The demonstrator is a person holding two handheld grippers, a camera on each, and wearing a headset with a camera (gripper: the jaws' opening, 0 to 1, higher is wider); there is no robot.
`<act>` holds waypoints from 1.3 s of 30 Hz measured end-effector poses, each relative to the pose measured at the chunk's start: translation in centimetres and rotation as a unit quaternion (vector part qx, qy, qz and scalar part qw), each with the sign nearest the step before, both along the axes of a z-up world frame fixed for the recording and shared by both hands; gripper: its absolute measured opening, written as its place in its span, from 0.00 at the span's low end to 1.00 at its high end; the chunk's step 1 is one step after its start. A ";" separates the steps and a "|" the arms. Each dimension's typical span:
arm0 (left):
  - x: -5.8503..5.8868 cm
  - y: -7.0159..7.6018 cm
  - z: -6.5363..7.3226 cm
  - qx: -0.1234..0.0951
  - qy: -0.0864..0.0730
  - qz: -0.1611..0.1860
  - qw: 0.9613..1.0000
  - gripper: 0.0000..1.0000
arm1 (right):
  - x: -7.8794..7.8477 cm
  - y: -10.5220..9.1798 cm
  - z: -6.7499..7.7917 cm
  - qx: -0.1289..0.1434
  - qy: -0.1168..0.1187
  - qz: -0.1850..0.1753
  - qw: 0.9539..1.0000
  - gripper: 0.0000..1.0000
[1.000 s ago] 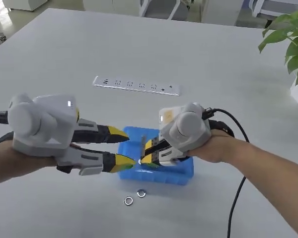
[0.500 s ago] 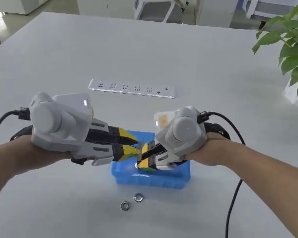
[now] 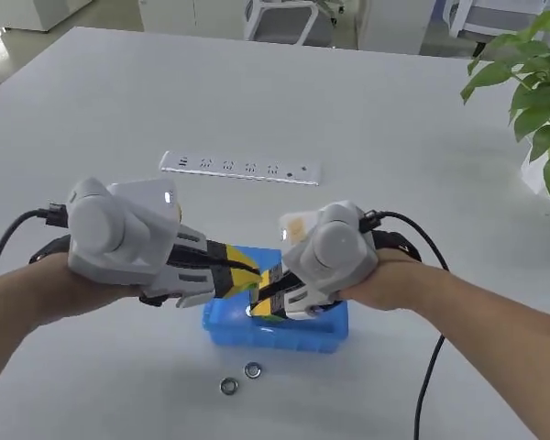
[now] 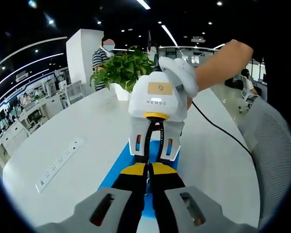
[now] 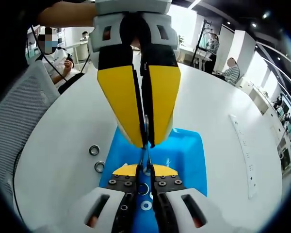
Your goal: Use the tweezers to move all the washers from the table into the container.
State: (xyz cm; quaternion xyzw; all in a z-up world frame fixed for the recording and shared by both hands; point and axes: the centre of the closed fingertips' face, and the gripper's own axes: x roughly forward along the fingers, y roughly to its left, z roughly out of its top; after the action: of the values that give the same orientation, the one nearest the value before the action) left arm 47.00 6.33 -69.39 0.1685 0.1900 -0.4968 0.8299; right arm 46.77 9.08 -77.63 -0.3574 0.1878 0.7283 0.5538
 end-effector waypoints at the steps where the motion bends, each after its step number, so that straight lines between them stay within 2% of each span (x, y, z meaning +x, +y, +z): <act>1: 0.0 0.0 0.0 0.000 0.000 0.000 1.000 0.05 | -0.1 0.0 0.0 0.001 0.006 -0.002 1.000 0.11; 6: 0.1 0.0 0.1 0.001 0.000 0.001 1.000 0.05 | 0.0 -0.1 0.4 0.005 0.014 -0.011 1.000 0.12; 9: 0.1 -0.1 0.3 0.000 -0.003 0.000 1.000 0.05 | 0.2 -0.3 0.7 0.006 0.010 -0.014 1.000 0.13; 13: 0.1 -0.3 0.6 -0.002 0.003 0.001 1.000 0.05 | 0.2 -0.5 1.1 0.008 0.009 -0.017 1.000 0.15; 16: 0.1 -0.4 1.0 0.000 0.001 -0.001 1.000 0.05 | 0.1 -0.6 1.6 0.013 0.015 -0.024 1.000 0.16; 22: -0.2 -0.7 2.3 0.000 -0.005 -0.004 1.000 0.04 | -0.1 -1.1 2.6 0.018 0.012 -0.035 0.999 0.18; 30: -1.0 -1.2 4.0 0.001 -0.014 -0.012 1.000 0.04 | -0.4 -2.3 4.2 0.028 0.010 -0.060 0.998 0.22; 39: -2.4 -1.4 5.3 0.003 -0.016 -0.019 1.000 0.04 | -0.6 -4.5 5.6 0.036 0.009 -0.104 0.994 0.29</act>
State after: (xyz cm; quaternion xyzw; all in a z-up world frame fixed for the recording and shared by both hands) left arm 44.58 4.91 -64.11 0.1827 0.1750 -0.5090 0.8228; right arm 46.18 4.54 -72.08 -0.3092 0.2028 0.6759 0.6375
